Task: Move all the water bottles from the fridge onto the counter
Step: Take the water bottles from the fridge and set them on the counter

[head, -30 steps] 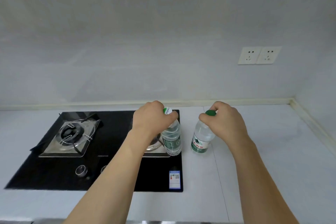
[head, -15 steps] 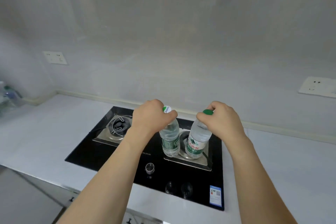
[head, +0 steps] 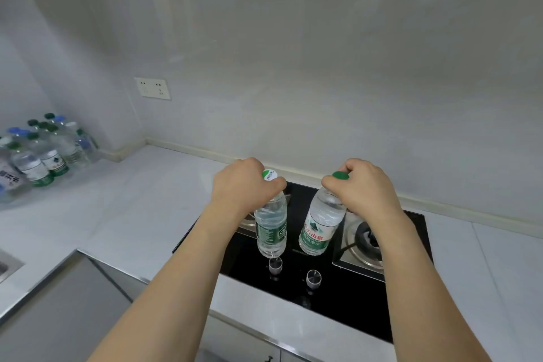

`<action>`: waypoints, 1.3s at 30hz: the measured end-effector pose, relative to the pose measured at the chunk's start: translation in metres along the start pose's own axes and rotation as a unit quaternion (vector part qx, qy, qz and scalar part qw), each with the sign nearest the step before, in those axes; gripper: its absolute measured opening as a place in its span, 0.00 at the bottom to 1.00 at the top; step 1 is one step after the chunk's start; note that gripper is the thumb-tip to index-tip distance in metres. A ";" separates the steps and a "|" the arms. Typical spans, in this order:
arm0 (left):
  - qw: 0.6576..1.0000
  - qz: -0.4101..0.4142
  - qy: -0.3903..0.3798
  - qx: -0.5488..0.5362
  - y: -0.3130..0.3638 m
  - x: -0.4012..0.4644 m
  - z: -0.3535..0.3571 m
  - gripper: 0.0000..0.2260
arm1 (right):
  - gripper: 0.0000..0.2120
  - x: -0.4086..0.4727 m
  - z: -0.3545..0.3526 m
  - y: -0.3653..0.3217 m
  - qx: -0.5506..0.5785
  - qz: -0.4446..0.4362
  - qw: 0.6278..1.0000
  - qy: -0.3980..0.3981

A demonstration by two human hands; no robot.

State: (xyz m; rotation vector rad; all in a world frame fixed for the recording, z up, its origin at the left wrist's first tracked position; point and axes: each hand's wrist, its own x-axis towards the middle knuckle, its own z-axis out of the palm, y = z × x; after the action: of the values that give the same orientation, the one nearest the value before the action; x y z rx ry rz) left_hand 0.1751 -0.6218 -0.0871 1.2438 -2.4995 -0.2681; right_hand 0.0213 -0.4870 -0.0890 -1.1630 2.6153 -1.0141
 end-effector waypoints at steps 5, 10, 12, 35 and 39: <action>1.000 -0.028 -0.009 -0.006 -0.034 0.020 0.002 0.18 | 0.11 0.017 0.023 -0.025 -0.007 -0.014 1.000 -0.010; 0.999 -0.053 0.000 -0.005 -0.057 0.041 0.009 0.20 | 0.11 0.046 0.049 -0.041 -0.020 -0.035 0.999 -0.036; 0.998 -0.067 0.006 -0.003 -0.067 0.050 0.009 0.20 | 0.11 0.059 0.060 -0.047 -0.023 -0.044 0.998 -0.046; 0.994 -0.111 0.009 -0.023 -0.250 0.114 -0.039 0.19 | 0.10 0.099 0.189 -0.195 -0.004 -0.058 0.997 -0.049; 0.994 -0.111 0.008 -0.021 -0.295 0.116 -0.053 0.18 | 0.10 0.091 0.219 -0.233 0.003 -0.047 0.998 -0.043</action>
State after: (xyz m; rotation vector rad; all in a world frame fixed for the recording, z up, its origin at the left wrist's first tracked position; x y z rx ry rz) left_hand 0.3471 -0.8927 -0.1051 1.5023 -2.3306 -0.3608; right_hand 0.1782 -0.7801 -0.1001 -1.3101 2.5109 -0.9649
